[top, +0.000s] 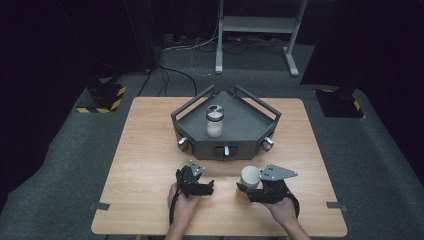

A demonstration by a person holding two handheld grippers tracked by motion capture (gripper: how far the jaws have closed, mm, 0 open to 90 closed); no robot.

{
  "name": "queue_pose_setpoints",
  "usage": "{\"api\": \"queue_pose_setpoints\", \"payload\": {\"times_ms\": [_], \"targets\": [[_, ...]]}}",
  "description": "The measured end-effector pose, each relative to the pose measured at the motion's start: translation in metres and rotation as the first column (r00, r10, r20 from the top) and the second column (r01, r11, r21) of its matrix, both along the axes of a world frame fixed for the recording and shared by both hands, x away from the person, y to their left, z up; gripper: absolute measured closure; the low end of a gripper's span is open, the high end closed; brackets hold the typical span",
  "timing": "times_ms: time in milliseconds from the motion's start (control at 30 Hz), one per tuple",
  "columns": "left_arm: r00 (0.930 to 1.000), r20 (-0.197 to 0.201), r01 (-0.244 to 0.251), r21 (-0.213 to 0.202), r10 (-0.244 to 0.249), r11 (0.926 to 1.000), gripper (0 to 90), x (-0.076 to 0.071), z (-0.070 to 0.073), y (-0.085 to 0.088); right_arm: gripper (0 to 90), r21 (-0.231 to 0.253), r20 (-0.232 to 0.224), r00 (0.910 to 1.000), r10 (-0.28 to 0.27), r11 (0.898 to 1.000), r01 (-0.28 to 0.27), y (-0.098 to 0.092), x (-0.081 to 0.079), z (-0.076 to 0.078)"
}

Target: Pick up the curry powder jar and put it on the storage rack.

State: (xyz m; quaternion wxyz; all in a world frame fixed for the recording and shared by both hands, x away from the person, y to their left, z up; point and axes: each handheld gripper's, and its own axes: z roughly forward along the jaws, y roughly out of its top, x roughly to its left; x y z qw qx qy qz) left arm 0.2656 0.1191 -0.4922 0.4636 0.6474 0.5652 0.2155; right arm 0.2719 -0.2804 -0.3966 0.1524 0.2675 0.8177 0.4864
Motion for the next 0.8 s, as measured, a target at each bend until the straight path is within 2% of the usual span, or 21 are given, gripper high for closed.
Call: {"api": "queue_pose_setpoints", "payload": {"times_ms": [800], "targets": [[1.0, 0.0, -0.001, 0.002, 0.001, 1.0, 6.8, 0.0, 0.0, 0.0, 35.0, 0.002, 0.036, 0.9992, -0.021, 1.0, 0.021, -0.002, 0.022, 0.043]]}}
